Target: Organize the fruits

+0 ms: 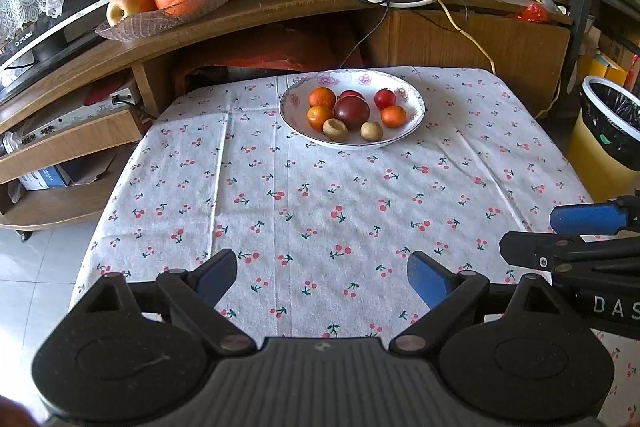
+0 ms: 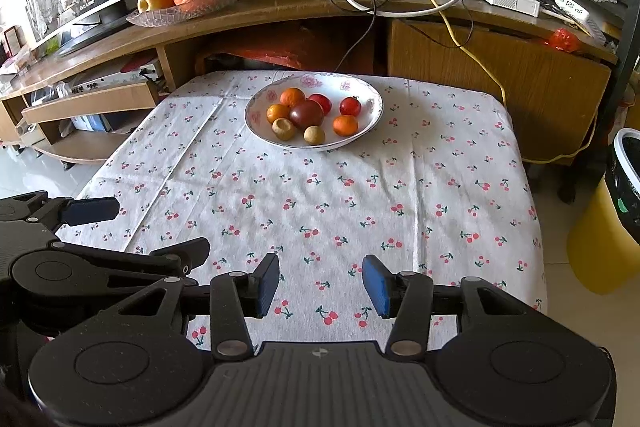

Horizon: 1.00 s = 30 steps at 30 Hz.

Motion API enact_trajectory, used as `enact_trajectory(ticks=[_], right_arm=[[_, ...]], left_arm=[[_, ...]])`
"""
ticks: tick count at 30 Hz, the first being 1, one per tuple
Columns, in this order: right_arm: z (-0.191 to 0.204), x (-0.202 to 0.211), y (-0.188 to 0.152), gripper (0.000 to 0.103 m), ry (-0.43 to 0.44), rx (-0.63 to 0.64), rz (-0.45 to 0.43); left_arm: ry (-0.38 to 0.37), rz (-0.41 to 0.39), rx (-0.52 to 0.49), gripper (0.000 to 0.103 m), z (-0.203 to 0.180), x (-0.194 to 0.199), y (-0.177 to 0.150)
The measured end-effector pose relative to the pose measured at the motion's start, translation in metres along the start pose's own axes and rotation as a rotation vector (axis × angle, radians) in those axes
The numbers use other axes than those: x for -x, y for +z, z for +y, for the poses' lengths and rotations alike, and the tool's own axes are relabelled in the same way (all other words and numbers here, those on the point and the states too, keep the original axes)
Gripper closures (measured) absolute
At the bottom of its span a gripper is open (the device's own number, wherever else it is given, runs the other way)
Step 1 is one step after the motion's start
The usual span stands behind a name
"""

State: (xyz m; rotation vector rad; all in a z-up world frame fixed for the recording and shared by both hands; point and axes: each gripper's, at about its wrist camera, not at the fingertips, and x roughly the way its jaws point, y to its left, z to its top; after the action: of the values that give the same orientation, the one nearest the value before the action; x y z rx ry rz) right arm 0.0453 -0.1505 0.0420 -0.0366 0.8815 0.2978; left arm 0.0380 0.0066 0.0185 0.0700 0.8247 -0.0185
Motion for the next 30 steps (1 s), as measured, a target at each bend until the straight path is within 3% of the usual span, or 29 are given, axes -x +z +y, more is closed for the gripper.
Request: enact_trajectory(ticks=[30], right_arm=[[0.0005,-0.0013,-0.0052,0.06,-0.011,0.007,0.018]], left_arm=[[0.015,-0.003,-0.024,0.005,-0.0045,0.0004,-0.0054]])
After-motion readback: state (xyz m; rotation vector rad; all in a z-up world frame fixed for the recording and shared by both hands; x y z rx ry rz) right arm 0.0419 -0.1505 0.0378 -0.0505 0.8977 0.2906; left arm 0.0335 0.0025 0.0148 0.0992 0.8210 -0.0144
